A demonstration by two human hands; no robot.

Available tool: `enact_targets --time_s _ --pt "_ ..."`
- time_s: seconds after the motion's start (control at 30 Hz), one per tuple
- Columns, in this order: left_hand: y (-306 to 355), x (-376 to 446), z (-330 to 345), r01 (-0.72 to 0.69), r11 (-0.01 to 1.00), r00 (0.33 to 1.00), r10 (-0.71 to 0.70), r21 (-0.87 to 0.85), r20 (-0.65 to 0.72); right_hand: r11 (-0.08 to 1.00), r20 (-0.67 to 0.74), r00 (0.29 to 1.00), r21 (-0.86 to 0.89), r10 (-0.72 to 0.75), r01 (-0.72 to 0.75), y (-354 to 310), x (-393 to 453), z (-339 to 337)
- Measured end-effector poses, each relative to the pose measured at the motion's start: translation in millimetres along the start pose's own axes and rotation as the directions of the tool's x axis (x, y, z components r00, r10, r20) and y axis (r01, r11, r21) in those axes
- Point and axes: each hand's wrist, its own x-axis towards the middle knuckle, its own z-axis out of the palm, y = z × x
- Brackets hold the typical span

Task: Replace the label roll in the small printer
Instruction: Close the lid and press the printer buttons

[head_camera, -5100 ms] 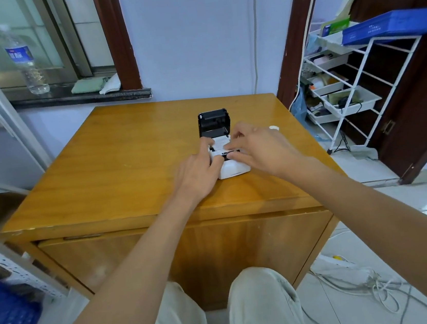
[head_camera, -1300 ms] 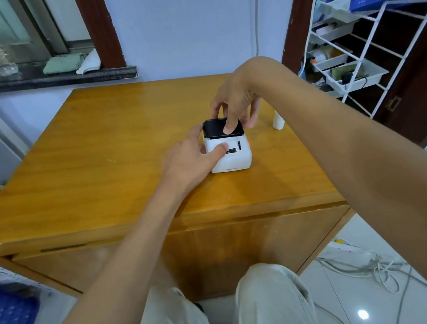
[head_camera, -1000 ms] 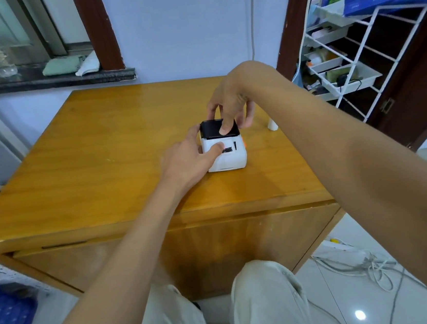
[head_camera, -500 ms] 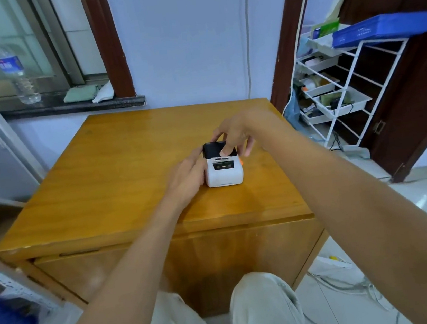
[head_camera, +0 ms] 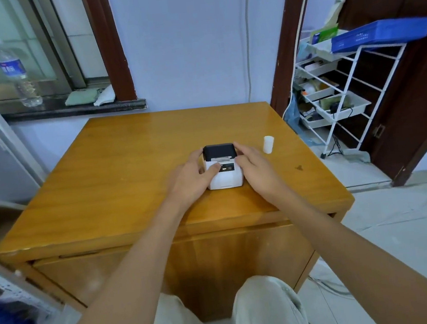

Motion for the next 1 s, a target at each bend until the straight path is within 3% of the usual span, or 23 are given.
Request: enact_targets --time_s 0.2,0.33,0.7,1.0 --pt "0.1 0.6 0.7 0.028 0.998 1.000 -0.028 -0.064 -0.003 1.000 0.053 0.999 0.012 -0.002 0.001 2.7 -1.7 -1.9" --pt "4.1 1.2 0.7 0.024 1.000 1.000 -0.024 0.013 -0.008 0.992 0.079 0.997 -0.121 -0.026 0.036 -0.1 2.1 -4.0" --pt "3.8 1.5 1.7 -0.006 0.992 1.000 0.008 0.130 -0.017 0.963 0.055 0.996 -0.257 -0.067 0.079 -1.9 1.6 0.7" --pt "-0.1 5.2 2.4 0.003 0.998 1.000 -0.004 0.069 0.007 0.957 0.051 0.996 -0.280 -0.067 0.079 0.3 2.7 1.0"
